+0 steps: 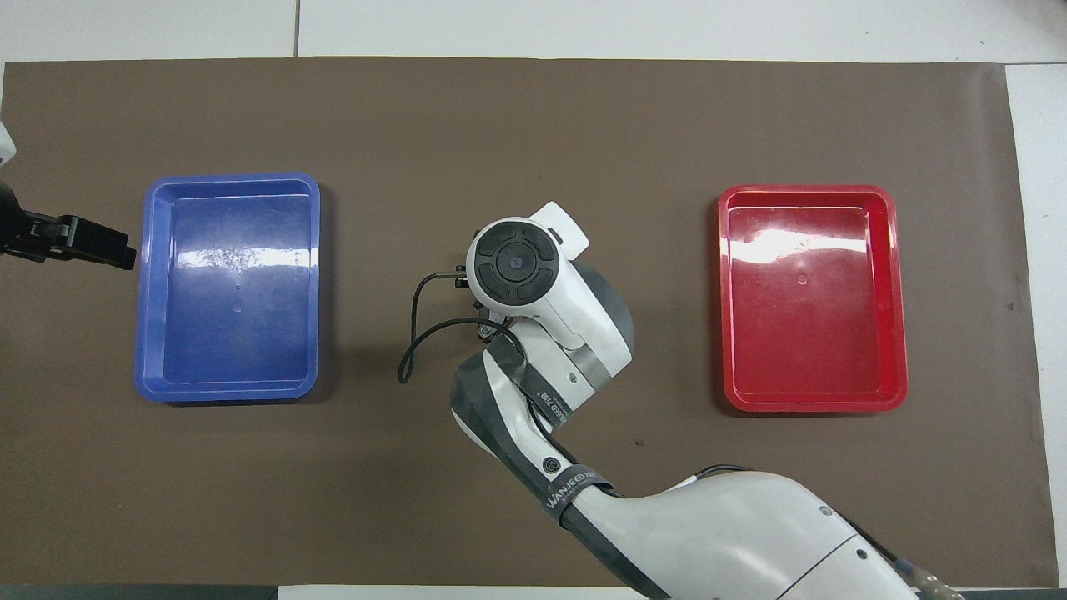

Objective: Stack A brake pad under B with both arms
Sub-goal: 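Carry the curved pad over the small pad with the right gripper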

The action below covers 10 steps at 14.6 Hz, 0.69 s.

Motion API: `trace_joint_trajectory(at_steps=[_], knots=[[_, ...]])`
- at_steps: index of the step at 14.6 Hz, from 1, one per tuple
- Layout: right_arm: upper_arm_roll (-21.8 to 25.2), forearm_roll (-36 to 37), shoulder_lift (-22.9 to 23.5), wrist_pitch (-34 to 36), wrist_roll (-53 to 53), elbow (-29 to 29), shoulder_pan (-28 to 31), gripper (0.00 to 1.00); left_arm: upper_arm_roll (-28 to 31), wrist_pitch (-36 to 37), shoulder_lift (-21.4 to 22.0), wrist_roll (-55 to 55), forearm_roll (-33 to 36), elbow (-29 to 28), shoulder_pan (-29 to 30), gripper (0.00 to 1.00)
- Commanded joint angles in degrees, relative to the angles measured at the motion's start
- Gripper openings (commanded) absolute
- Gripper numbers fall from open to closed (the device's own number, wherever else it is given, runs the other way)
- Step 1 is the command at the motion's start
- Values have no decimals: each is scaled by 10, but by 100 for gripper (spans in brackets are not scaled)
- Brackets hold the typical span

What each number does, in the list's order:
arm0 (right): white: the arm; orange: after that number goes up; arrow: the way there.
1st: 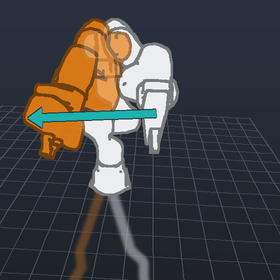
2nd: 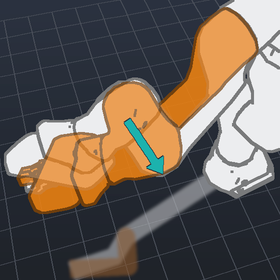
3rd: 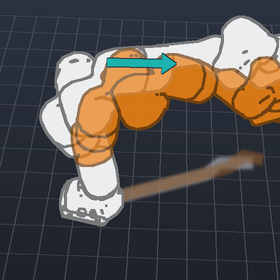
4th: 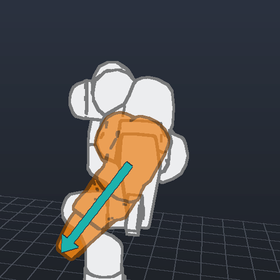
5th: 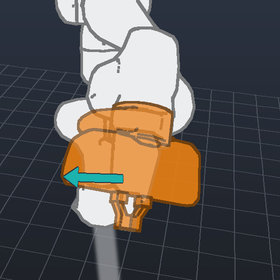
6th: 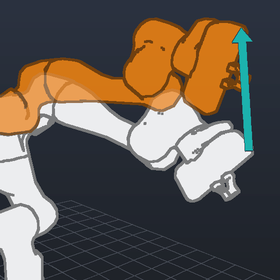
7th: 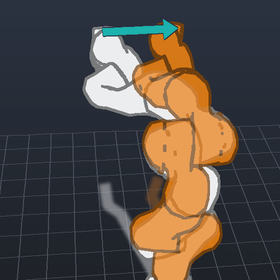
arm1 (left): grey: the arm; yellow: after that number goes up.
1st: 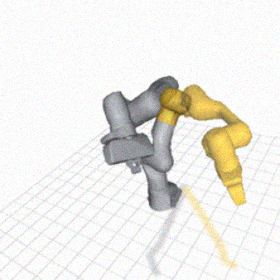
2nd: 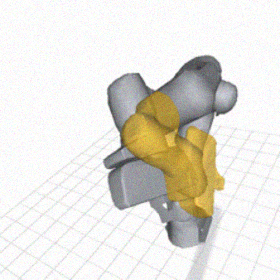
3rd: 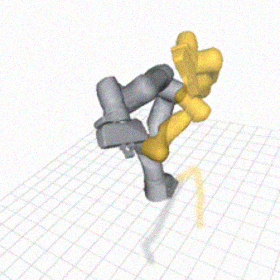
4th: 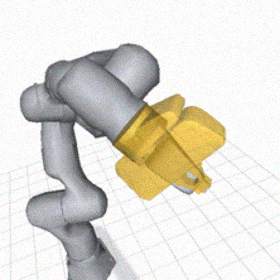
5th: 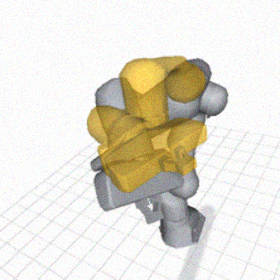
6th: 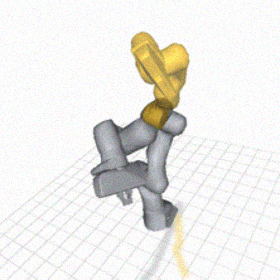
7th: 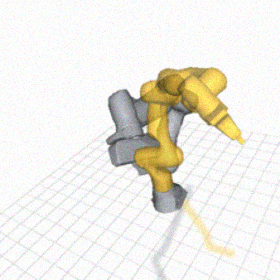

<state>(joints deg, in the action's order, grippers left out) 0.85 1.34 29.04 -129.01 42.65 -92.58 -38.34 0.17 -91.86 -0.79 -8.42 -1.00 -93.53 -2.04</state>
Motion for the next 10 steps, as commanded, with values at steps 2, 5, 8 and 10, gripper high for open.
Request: trace_joint_trajectory(at_steps=[2,5,8,10], knots=[[1,9,15,-14,11,7,-12,0,-1,9,-2,-5,-7,5,5,99],[1,10,17,-32,11,-11,-13,0,-1,9,-2,-5,-7,5,5,99],[0,9,13,-42,14,-29,-14,0,-1,9,-2,-5,-7,5,5,99],[0,9,11,-44,34,-36,-15,0,-1,9,-2,-5,-7,5,4,99]])
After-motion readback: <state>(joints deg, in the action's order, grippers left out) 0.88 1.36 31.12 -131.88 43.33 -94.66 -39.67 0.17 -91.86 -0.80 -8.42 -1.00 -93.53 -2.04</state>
